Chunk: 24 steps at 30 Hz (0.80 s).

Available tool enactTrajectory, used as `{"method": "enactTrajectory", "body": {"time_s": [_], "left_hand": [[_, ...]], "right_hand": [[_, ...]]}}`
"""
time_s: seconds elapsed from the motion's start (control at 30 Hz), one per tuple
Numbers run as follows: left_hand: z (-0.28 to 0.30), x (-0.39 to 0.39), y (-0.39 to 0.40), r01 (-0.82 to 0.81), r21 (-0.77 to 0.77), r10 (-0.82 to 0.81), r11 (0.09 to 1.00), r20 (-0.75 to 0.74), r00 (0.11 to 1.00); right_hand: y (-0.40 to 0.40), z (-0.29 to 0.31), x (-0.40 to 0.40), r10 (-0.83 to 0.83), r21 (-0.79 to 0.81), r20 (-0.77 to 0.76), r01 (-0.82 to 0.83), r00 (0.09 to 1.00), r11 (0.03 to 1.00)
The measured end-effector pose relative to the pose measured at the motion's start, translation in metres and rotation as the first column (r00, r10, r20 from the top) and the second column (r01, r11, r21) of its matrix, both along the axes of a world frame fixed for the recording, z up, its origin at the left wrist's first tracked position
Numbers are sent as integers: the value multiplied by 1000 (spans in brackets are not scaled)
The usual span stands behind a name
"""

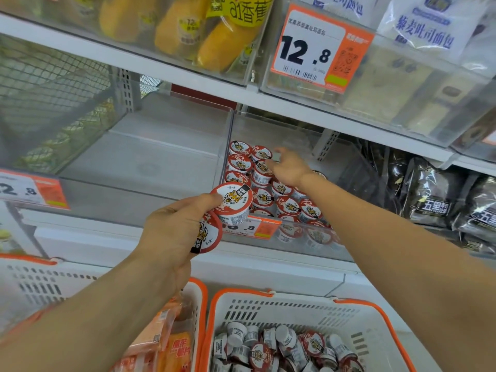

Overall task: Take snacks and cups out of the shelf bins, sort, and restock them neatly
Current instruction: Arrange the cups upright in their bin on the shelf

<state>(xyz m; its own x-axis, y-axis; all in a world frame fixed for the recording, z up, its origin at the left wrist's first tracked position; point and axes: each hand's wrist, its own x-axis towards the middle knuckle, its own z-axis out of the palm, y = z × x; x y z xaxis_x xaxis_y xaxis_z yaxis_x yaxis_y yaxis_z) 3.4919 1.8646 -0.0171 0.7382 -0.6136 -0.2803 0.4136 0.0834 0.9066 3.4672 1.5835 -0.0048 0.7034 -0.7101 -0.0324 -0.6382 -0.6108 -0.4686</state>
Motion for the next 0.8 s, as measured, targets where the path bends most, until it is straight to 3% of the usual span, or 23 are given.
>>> {"method": "enactTrajectory", "body": {"time_s": [0.07, 0.13, 0.2, 0.23, 0.3, 0.37, 0.47, 0.57, 0.63, 0.8], "left_hand": [[-1, -2, 0, 6, -3, -6, 1000, -17, 1000], [2, -9, 0, 3, -6, -3, 1000, -59, 998], [6, -14, -3, 11, -5, -12, 1000, -57, 998], [8, -17, -6, 3, -6, -4, 1000, -54, 999], [14, -24, -10, 7, -5, -7, 1000, -37, 999], [17, -30, -14, 39, -1, -39, 999, 19, 999], [16, -27, -19, 114, 34, -116, 993, 55, 992], [17, -21, -19, 193, 104, -206, 976, 124, 971], [23, -21, -17, 203, 169, -240, 965, 245, 939], [58, -17, -36, 76, 327, -280, 942, 641, 715]], "right_hand": [[20, 17, -21, 22, -62, 118, -15, 993, 998], [55, 39, -49, 111, 144, 247, -149, 963, 978], [94, 59, -78, 171, 468, 312, -308, 935, 829], [108, 63, -88, 202, 551, 309, -349, 929, 758], [126, 61, -100, 237, 558, 296, -369, 925, 743], [131, 56, -104, 139, 568, 327, -312, 935, 762], [105, 44, -101, -154, 706, 385, -182, 910, 684], [67, 24, -83, -342, 734, 361, -38, 868, 678], [53, 10, -68, -410, 745, 332, 30, 850, 666], [36, -16, -43, -269, 522, 222, 119, 937, 844]]}}
